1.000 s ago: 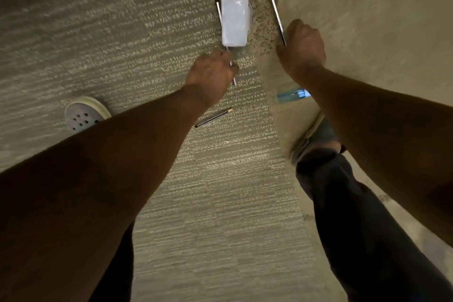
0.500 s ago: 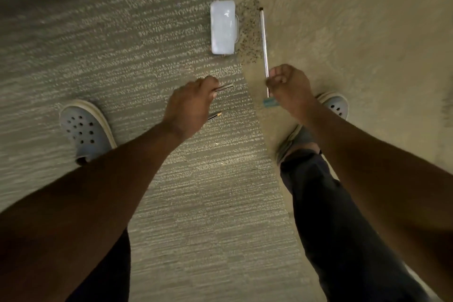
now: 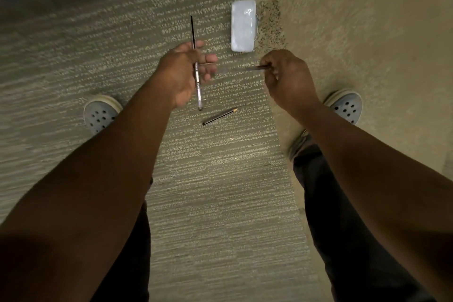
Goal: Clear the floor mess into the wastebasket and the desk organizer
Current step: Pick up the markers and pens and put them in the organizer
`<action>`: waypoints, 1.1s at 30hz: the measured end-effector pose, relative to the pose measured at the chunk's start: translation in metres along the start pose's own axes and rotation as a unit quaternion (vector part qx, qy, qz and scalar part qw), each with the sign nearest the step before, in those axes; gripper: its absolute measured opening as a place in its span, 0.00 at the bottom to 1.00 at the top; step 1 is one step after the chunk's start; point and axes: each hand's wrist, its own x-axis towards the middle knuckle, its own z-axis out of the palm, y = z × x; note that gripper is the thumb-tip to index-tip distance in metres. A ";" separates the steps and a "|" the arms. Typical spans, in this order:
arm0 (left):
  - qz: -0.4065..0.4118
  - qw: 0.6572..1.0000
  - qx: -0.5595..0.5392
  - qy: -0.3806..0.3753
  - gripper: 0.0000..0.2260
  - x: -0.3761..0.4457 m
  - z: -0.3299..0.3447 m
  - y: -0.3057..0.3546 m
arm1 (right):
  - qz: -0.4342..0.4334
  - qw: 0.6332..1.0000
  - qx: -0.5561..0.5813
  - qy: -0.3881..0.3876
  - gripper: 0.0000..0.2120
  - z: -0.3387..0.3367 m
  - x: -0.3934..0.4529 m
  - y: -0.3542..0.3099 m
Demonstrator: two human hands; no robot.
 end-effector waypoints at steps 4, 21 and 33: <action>-0.057 0.986 0.133 -0.081 0.10 0.004 -0.008 0.000 | -0.142 0.981 -0.128 -0.035 0.10 0.010 0.007 -0.017; -0.044 0.971 0.232 0.031 0.15 0.023 -0.035 -0.065 | 0.482 0.841 0.222 -0.102 0.11 0.127 -0.048 -0.005; 0.006 0.976 0.212 0.045 0.10 0.033 -0.049 -0.063 | 0.546 0.780 0.289 -0.097 0.16 0.168 -0.022 -0.001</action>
